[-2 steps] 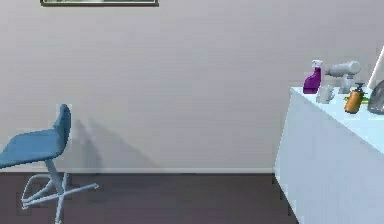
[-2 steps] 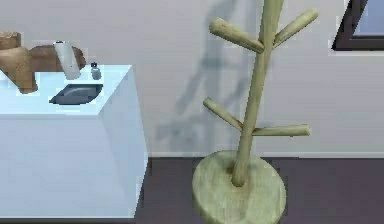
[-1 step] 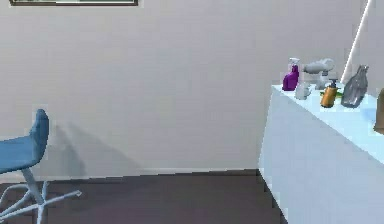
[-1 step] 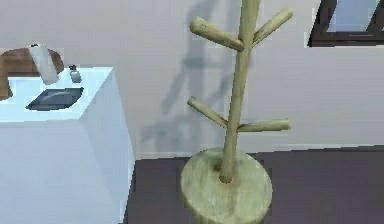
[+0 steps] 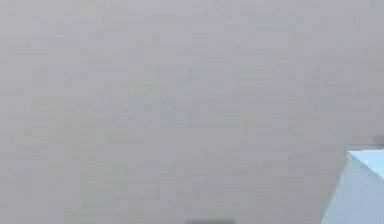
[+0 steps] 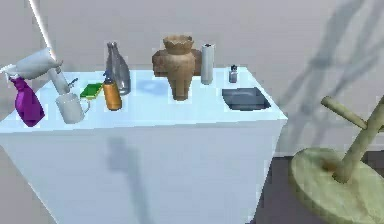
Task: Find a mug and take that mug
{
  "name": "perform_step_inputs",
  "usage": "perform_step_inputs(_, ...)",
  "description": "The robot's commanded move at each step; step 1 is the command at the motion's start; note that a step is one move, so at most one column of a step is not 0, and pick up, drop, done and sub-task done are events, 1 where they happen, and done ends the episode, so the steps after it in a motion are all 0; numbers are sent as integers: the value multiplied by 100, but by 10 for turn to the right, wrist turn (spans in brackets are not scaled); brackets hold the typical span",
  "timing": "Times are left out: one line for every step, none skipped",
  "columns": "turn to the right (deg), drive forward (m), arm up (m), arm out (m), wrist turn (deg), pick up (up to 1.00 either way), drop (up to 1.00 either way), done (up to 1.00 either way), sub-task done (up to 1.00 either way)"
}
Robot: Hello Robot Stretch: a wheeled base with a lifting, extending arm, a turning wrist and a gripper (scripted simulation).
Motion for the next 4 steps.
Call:
perform_step_inputs(-270, 0, 0, 0, 0, 0, 0, 0, 0)
perform_step_inputs(0, 0, 50, 0, 0, 0, 0, 0, 0)
perform_step_inputs(0, 0, 38, 0, 0, 0, 0, 0, 0)
perform_step_inputs(0, 0, 0, 50, 0, 0, 0, 0, 0)
